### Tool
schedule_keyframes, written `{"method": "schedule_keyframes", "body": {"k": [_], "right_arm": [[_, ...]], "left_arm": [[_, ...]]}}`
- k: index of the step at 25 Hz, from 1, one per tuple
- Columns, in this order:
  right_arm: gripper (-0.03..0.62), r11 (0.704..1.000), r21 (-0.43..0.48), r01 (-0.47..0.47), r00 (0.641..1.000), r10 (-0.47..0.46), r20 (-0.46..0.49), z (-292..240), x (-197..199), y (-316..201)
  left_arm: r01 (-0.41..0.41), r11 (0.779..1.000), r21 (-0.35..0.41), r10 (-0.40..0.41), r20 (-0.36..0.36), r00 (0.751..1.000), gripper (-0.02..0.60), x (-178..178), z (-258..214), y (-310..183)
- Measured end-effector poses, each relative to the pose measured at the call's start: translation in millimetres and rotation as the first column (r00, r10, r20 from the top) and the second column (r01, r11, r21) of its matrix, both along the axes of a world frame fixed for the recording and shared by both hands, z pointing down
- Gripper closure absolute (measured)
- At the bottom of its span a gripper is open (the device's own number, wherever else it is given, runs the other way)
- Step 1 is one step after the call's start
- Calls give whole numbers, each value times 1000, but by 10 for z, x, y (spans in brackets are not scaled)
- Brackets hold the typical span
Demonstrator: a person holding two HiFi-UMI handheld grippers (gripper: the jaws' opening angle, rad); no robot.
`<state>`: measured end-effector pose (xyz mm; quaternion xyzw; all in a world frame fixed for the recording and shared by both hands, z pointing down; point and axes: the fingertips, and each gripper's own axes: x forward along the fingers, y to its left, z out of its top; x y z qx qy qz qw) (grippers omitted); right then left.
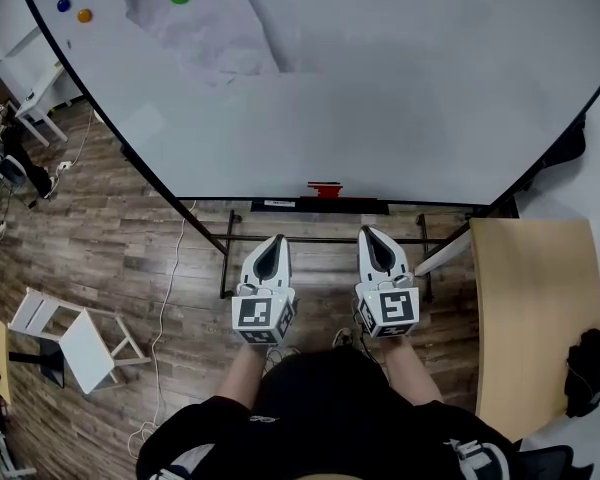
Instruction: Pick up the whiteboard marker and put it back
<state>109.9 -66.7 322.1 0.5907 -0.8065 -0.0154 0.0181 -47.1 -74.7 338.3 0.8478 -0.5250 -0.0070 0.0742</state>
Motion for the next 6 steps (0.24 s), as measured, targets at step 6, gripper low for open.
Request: {"method": "schedule_keyframes", "body": {"k": [6], "right_arm": [[592,1000,2,15,1000,-15,-6,4,-98,-48]], "left_arm": [[14,1000,-6,-14,3,1000,575,-77,49,-50]]}}
